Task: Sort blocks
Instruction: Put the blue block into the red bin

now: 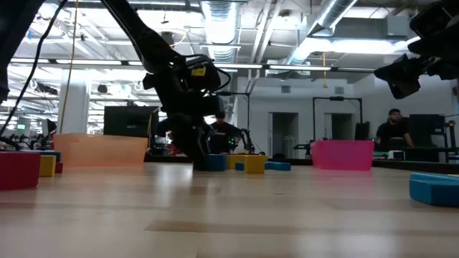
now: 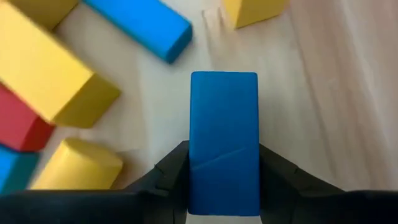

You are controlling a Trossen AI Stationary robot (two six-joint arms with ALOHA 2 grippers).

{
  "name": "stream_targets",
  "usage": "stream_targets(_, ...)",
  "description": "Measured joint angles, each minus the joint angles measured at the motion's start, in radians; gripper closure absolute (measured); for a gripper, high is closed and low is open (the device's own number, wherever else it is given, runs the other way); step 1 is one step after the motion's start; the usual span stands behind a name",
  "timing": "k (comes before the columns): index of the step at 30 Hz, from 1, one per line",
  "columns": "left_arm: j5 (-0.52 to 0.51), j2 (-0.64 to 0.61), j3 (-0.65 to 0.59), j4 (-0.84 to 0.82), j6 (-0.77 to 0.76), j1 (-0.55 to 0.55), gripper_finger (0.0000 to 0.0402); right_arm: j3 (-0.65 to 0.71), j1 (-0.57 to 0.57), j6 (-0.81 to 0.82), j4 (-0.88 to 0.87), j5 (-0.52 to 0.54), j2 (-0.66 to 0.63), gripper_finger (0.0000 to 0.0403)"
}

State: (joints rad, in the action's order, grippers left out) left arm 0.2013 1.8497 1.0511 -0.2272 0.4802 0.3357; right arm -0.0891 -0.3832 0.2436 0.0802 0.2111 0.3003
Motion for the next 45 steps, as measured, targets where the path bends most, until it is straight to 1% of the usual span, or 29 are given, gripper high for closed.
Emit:
stream_targets(2,0.016,-0.012,-0.001,0.020,-0.023,-0.011,0.0276,0.000,0.000,-0.023,0.084,0.004,0.011,0.0113)
stream_targets(4,0.062,-0.035,-0.001,0.078,-0.054,-0.021,0.0276,0.000,0.000,-0.084,0.201,0.005,0.025,0.0113)
stream_targets(6,0.109,-0.067,-0.001,0.159,-0.097,-0.031,0.0276,0.000,0.000,-0.161,0.322,0.011,0.043,0.0113)
stream_targets(8,0.136,-0.100,-0.001,0.275,-0.143,-0.045,0.0276,0.000,0.000,-0.229,0.418,0.054,0.070,0.0113)
stream_targets(10,0.147,-0.129,-0.001,0.397,-0.192,-0.062,0.0276,0.000,0.001,-0.285,0.485,0.126,0.106,0.0113)
stream_targets(12,0.160,-0.149,0.000,0.524,-0.235,-0.081,0.0276,0.000,0.012,-0.326,0.546,0.175,0.147,0.0113)
stream_targets(15,0.161,-0.151,0.001,0.674,-0.281,-0.105,0.0276,0.000,0.048,-0.346,0.645,0.182,0.224,0.0113)
stream_targets(19,0.157,-0.136,0.001,0.783,-0.323,-0.122,0.0276,-0.005,0.105,-0.349,0.792,0.181,0.355,0.0113)
stream_targets(23,0.146,-0.128,0.000,0.822,-0.358,-0.124,0.0276,-0.064,0.144,-0.349,0.823,0.180,0.502,0.0113)
stream_targets(28,0.135,-0.130,0.000,0.822,-0.363,-0.127,0.0276,-0.193,0.182,-0.364,0.829,0.180,0.691,0.0113)
stream_targets(32,0.135,-0.130,0.000,0.818,-0.360,-0.136,0.0276,-0.284,0.216,-0.400,0.826,0.181,0.808,0.0113)
stream_targets(35,0.136,-0.130,0.000,0.815,-0.358,-0.145,0.0276,-0.337,0.245,-0.407,0.815,0.189,0.877,0.0113)
stream_targets(37,0.139,-0.130,0.000,0.818,-0.354,-0.150,0.0276,-0.355,0.261,-0.410,0.809,0.209,0.913,0.0113)
stream_targets(41,0.151,-0.130,0.000,0.813,-0.349,-0.158,0.0276,-0.383,0.290,-0.409,0.809,0.210,0.968,0.0113)
stream_targets(45,0.158,-0.130,0.000,0.799,-0.336,-0.163,0.0276,-0.399,0.279,-0.410,0.806,0.206,0.996,0.0113)
